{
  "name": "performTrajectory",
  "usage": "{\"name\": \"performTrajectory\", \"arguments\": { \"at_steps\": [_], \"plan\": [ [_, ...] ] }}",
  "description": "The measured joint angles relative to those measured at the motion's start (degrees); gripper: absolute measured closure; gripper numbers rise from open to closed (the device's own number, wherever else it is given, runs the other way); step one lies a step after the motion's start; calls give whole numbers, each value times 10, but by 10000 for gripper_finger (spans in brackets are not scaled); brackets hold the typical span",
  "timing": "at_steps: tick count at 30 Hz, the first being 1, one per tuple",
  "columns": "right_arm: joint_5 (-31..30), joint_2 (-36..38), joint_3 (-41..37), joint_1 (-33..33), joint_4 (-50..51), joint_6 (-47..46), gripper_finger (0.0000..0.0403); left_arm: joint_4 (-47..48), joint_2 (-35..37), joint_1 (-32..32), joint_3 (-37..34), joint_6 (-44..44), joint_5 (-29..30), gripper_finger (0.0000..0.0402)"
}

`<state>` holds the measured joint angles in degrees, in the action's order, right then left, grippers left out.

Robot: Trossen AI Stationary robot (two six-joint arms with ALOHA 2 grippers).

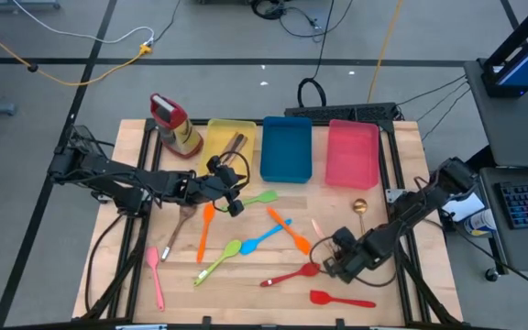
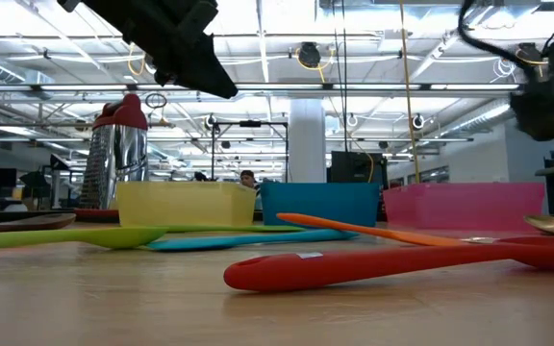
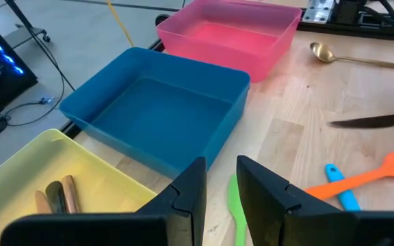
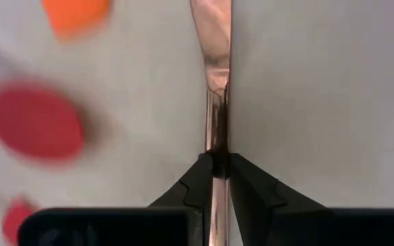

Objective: Pick & Place Kitchen Items
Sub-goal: Put the bronze knife into the yellow bin

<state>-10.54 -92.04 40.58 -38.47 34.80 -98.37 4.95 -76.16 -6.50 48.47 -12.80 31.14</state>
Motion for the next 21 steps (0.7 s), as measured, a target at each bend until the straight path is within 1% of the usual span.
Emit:
{"name": "performTrajectory", "arguments": {
  "at_steps": [3, 5, 10, 13, 15, 18, 21],
  "plan": [
    [-49, -2, -2, 20, 4, 19, 367, 0, 0, 0, 0, 0, 0, 314],
    [-71, -3, -3, 33, 5, 31, 367, 0, 0, 0, 0, 0, 0, 314],
    [-75, -4, -4, 59, 7, 65, 367, -5, 0, 0, 0, -6, -1, 314],
    [-77, -4, -4, 63, 8, 75, 367, -5, 0, 0, 0, -33, -1, 314],
    [-96, -4, -4, 63, 10, 67, 367, -8, -6, 0, 0, -55, -8, 314],
    [-107, -5, -5, 63, 7, 67, 364, -22, -27, 0, -1, -47, -62, 314],
    [-108, -5, -5, 61, 5, 85, 350, -92, -66, 0, 0, -5, -128, 314]
  ]
}}
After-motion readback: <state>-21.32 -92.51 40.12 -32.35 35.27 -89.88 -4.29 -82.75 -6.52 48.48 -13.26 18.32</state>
